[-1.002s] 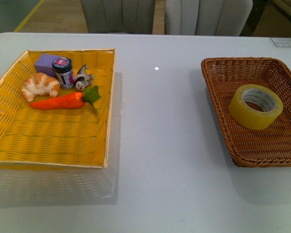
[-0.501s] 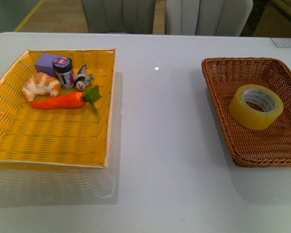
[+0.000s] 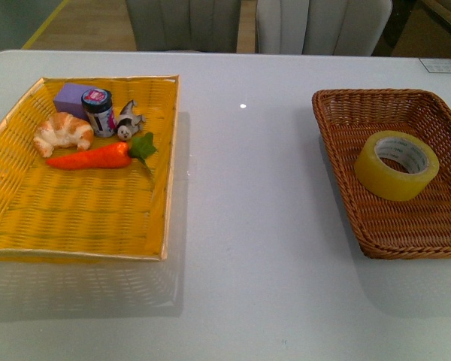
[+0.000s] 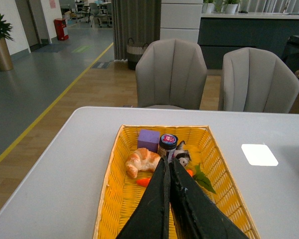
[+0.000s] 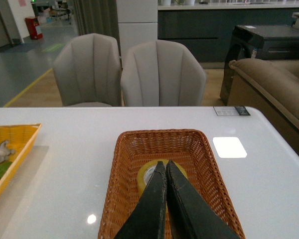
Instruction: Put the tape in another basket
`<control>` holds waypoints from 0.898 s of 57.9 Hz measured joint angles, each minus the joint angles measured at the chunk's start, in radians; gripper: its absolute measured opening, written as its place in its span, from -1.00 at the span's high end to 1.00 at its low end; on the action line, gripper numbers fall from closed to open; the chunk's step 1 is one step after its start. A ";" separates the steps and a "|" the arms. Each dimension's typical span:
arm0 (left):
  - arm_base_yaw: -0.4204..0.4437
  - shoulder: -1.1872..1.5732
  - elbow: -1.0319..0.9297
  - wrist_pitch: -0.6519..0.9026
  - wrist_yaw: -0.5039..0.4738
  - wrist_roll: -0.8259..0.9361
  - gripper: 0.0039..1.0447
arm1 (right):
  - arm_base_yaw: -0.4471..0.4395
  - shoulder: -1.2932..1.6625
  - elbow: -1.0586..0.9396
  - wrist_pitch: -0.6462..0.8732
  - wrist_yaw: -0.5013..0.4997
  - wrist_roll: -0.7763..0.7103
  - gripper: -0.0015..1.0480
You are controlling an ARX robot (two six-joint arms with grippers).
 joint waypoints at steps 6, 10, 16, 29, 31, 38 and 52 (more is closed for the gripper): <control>0.000 0.000 0.000 0.000 0.000 0.000 0.97 | 0.000 -0.033 0.000 -0.033 0.000 0.000 0.96; 0.000 0.000 0.000 0.000 0.000 0.000 0.97 | 0.000 -0.056 0.000 -0.056 0.000 0.000 0.96; 0.000 0.000 0.000 0.000 0.000 0.000 0.97 | 0.001 -0.197 0.000 -0.224 0.003 0.000 0.96; 0.000 0.000 0.000 0.000 0.000 0.000 0.97 | 0.002 -0.229 0.000 -0.235 0.003 0.000 0.96; 0.000 0.000 0.000 0.000 0.000 0.000 0.97 | 0.002 -0.229 0.000 -0.235 0.003 0.000 0.96; 0.000 0.000 0.000 0.000 0.000 0.000 0.76 | 0.002 -0.230 0.000 -0.235 0.003 -0.002 0.61; 0.000 0.000 0.000 0.000 0.000 0.000 -0.09 | 0.002 -0.230 0.000 -0.235 0.003 -0.002 -0.23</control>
